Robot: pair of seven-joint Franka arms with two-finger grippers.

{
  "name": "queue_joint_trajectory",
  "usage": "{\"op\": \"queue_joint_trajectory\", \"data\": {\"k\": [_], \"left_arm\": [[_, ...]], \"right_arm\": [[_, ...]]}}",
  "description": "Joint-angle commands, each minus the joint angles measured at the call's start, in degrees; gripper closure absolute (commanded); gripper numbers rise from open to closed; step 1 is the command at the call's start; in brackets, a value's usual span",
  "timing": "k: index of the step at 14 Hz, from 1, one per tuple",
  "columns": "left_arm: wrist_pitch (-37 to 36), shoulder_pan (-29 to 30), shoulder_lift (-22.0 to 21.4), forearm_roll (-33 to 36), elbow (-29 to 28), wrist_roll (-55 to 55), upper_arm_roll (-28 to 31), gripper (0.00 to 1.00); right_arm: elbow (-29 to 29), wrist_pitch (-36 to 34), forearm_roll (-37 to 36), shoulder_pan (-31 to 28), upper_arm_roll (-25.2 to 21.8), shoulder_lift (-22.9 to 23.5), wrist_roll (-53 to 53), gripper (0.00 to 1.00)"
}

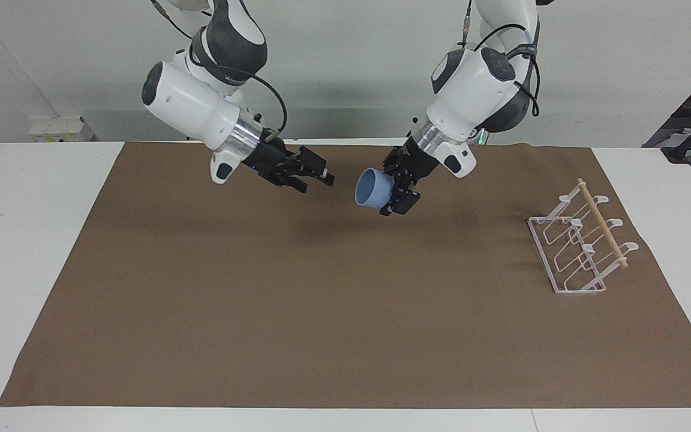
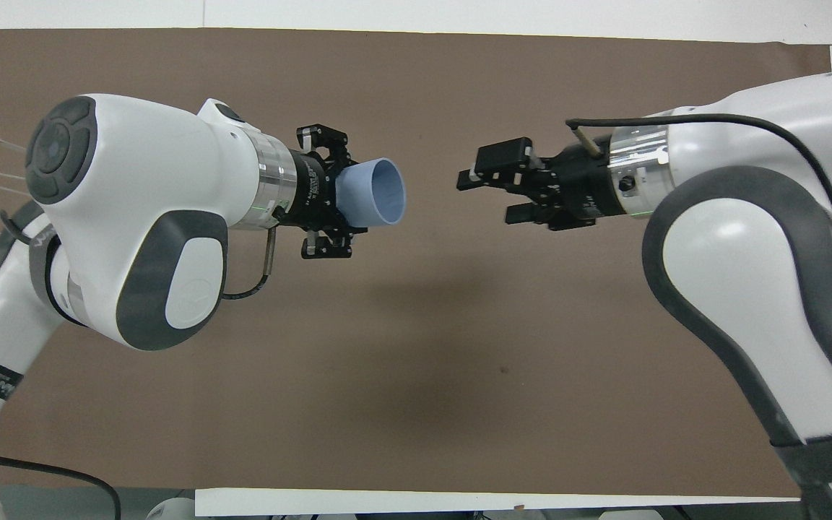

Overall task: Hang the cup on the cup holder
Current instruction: 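Open the right gripper and withdraw while the left gripper holds the cup, then carry the cup toward the rack while the right gripper returns to rest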

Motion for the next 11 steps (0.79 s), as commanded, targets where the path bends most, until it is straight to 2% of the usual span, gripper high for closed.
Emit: {"op": "queue_joint_trajectory", "data": {"k": [1, 3, 7, 9, 11], "left_arm": [[-8.2, 3.9, -0.3, 14.8, 1.2, -0.5, 0.2, 0.71], [-12.1, 6.0, -0.8, 28.5, 1.0, 0.0, 0.2, 0.71], [-11.2, 12.2, -0.3, 52.3, 0.2, 0.2, 0.2, 0.71], [-11.1, 15.6, 0.5, 68.2, -1.6, 0.0, 0.2, 0.71], [-11.1, 18.0, 2.8, 82.0, -1.6, 0.0, 0.2, 0.71]], "right_arm": [[-0.4, -4.4, -10.9, -5.4, 0.5, -2.7, -0.6, 0.01], [2.3, -7.2, -18.7, -8.7, 0.5, -2.9, -0.8, 0.01], [11.2, -19.9, -34.2, -11.3, 0.5, -1.5, -3.3, 0.01], [14.3, -25.4, -38.5, -12.7, 0.3, -1.6, -7.0, 0.01], [18.9, -31.4, -38.9, -15.4, 0.4, -1.3, -8.9, 0.01]]}}
